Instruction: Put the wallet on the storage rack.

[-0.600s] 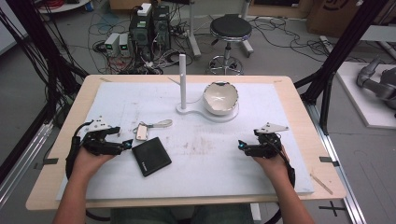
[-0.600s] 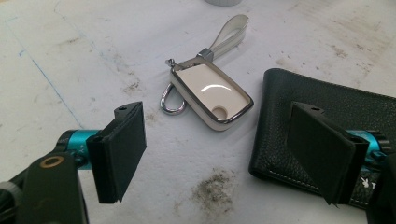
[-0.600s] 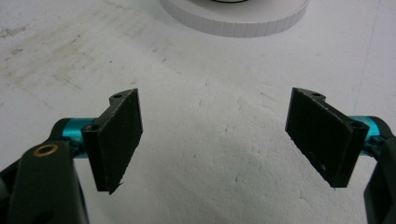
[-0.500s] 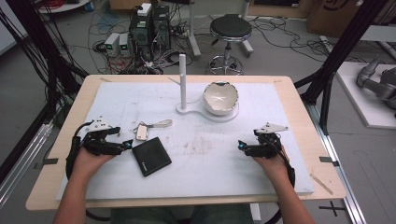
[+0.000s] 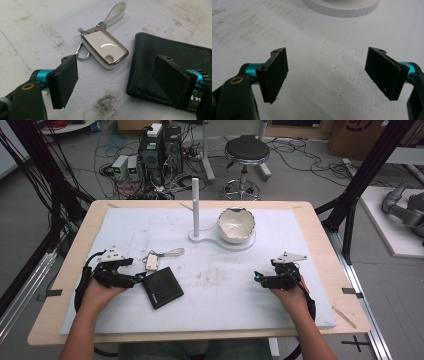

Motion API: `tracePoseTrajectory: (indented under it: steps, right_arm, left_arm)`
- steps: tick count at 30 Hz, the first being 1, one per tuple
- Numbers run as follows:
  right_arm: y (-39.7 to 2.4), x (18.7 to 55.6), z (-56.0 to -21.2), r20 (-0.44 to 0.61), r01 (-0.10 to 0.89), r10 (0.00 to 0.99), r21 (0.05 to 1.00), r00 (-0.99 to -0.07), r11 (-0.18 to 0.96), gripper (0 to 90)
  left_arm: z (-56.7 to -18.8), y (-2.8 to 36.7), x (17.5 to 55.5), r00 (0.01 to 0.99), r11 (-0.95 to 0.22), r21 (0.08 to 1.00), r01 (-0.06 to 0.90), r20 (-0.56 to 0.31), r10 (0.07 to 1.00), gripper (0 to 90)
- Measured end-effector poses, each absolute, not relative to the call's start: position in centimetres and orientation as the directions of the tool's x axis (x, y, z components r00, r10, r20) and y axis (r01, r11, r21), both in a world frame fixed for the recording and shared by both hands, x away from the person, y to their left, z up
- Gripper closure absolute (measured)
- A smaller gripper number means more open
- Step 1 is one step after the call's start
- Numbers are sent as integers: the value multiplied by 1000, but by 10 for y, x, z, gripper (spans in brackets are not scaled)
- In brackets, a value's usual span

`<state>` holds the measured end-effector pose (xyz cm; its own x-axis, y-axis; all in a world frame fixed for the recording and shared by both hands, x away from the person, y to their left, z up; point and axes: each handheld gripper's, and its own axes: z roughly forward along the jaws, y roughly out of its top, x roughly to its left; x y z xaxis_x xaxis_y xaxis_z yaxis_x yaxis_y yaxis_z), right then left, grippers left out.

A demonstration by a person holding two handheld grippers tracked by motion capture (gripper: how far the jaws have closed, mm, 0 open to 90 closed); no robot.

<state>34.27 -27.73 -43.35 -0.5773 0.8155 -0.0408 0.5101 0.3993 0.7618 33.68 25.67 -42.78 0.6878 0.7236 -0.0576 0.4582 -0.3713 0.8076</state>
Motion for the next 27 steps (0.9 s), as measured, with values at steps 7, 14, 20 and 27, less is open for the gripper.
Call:
tracePoseTrajectory:
  steps: [7,14,20,27]
  right_arm:
    - [-276,343,-434,-47,508,812,758,-582,408,190]
    - [-275,343,-434,-54,504,807,756,-588,417,190]
    - [-275,343,-435,-57,502,805,755,-591,422,190]
    - [-274,342,-435,-55,505,803,752,-593,424,190]
  left_arm:
    - [-431,251,338,709,-399,790,465,-62,702,209]
    - [-436,243,338,730,-411,781,470,-83,678,214]
    - [-438,235,338,756,-438,767,469,-92,648,231]
    - [-443,224,339,779,-469,746,473,-106,618,245]
